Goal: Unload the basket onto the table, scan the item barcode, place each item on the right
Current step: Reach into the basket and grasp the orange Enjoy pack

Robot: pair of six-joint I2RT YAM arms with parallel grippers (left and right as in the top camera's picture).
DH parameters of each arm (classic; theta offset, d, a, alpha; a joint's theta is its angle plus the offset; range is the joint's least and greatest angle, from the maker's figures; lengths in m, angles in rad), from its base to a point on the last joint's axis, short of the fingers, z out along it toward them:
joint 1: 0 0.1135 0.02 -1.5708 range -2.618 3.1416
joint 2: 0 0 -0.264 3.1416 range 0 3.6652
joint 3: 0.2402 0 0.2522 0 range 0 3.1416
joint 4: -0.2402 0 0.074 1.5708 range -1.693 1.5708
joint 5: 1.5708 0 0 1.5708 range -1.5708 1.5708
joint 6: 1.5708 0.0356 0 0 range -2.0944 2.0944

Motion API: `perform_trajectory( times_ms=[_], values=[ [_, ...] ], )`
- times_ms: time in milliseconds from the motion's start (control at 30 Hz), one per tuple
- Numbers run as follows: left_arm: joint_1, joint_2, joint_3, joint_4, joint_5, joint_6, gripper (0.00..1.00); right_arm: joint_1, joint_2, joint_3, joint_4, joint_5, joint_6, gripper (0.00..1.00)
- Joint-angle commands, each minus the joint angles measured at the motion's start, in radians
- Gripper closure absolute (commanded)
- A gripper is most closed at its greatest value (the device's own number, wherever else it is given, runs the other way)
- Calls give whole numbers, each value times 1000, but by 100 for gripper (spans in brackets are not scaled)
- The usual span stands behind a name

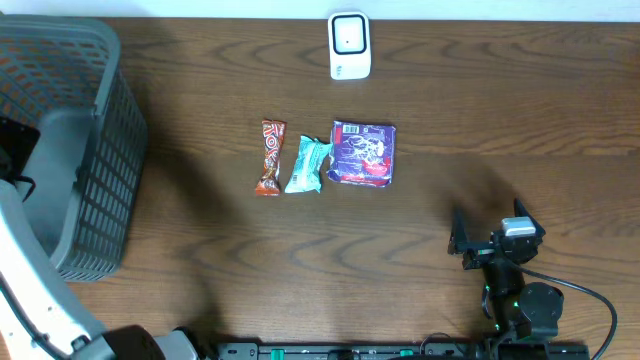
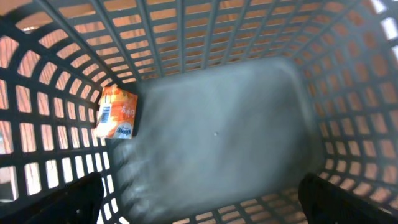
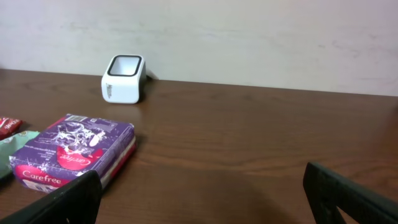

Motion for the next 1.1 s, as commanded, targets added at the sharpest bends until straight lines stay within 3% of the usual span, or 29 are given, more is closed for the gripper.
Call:
perform_trajectory(
  times_ms=[0,567,1067],
  values=[
    [26,78,-19,1,-38,-8,2,-10,-3,-2,-3,4,-12,1],
    [135,352,-22,-14,-199,-34,2,-10,-3,-2,-3,4,-12,1],
    [211,533,-24,4,-199,-29,1,-10,-3,-2,-3,4,-12,1]
  ],
)
